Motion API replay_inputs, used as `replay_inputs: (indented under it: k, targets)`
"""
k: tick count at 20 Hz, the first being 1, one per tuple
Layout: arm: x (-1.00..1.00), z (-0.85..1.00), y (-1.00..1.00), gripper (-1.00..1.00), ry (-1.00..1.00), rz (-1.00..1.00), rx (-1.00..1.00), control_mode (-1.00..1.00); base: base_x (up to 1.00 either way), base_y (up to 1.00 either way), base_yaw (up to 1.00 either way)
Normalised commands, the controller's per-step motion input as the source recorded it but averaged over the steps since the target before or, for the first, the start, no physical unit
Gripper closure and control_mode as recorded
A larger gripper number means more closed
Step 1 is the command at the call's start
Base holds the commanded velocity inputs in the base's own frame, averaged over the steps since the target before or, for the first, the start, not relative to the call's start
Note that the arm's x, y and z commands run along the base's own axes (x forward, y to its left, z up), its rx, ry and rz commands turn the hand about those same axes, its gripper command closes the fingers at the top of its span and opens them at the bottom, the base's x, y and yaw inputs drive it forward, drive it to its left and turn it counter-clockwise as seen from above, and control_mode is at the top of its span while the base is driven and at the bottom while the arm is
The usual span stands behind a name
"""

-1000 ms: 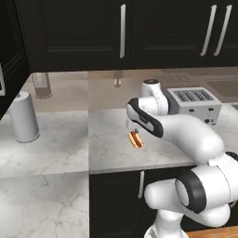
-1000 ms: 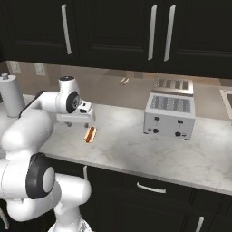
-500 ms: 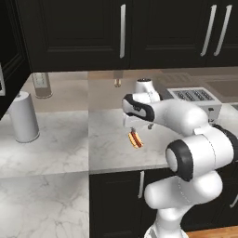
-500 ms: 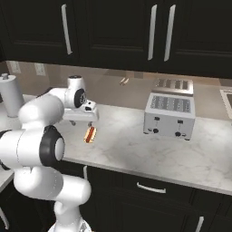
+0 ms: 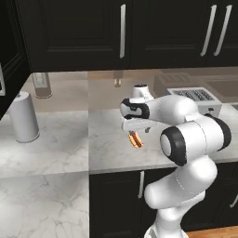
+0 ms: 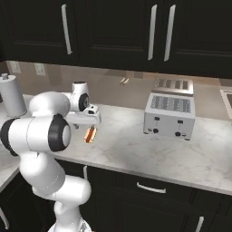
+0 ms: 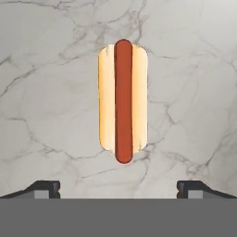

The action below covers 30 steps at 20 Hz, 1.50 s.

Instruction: Store the hot dog in the freezer for long-term storage. Close the freezer door after placing the cooked food.

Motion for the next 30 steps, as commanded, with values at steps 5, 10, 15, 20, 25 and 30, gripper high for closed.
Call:
replay_inputs:
  k: [5, 10, 15, 20, 25, 30]
  targets:
    - [0.26, -0.4, -0.05, -1.0, 0.02, 0.0, 0.0, -1.0, 0.0, 0.0, 0.0]
    - [0.2, -0.17, -0.02, -1.0, 0.0, 0.0, 0.0, -1.0, 0.0, 0.0, 0.0]
    - [0.09, -0.19, -0.03, -1.0, 0.0, 0.0, 0.0, -1.0, 0.0, 0.0, 0.0]
    - [0.0, -0.29, 0.0, -1.0, 0.0, 0.0, 0.0, -1.0, 0.0, 0.0, 0.0]
    - [0.0, -0.39, 0.0, -1.0, 0.02, 0.0, 0.0, -1.0, 0.0, 0.0, 0.0]
    - [0.0, -0.4, -0.05, -1.0, 0.04, 0.0, 0.0, -1.0, 0.0, 0.0, 0.0]
